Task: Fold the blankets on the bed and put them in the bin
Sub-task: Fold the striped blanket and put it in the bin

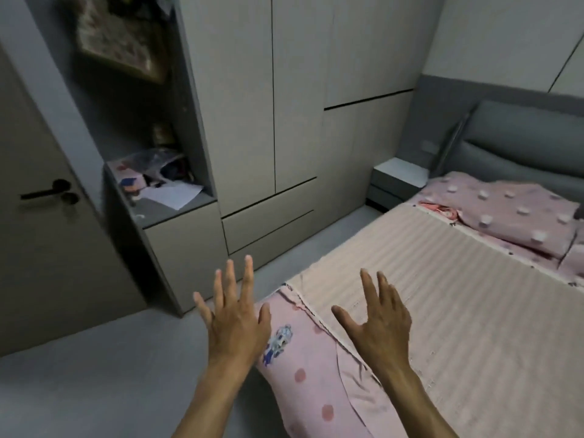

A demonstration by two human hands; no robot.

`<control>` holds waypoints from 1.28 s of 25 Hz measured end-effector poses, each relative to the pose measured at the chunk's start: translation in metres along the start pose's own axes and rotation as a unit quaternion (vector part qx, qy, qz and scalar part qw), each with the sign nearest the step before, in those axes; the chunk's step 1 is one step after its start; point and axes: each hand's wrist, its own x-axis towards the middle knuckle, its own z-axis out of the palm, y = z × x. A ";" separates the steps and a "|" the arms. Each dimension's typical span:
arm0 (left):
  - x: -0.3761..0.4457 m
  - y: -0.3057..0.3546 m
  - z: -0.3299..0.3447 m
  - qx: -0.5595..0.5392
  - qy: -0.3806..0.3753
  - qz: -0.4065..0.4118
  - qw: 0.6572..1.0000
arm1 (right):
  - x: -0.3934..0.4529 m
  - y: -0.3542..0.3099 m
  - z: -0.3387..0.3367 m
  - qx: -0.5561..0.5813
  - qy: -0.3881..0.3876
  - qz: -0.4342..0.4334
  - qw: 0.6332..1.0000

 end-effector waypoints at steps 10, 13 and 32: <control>0.310 -0.103 0.062 -0.013 -0.068 0.100 0.993 | 0.237 -0.149 0.154 -0.029 0.043 0.052 0.997; 0.403 -0.133 0.102 -0.020 -0.075 0.146 0.986 | 0.302 -0.167 0.204 -0.054 0.059 0.108 0.991; 0.832 0.096 0.373 -0.047 -0.285 0.390 0.875 | 0.679 -0.029 0.297 -0.090 0.145 0.403 0.899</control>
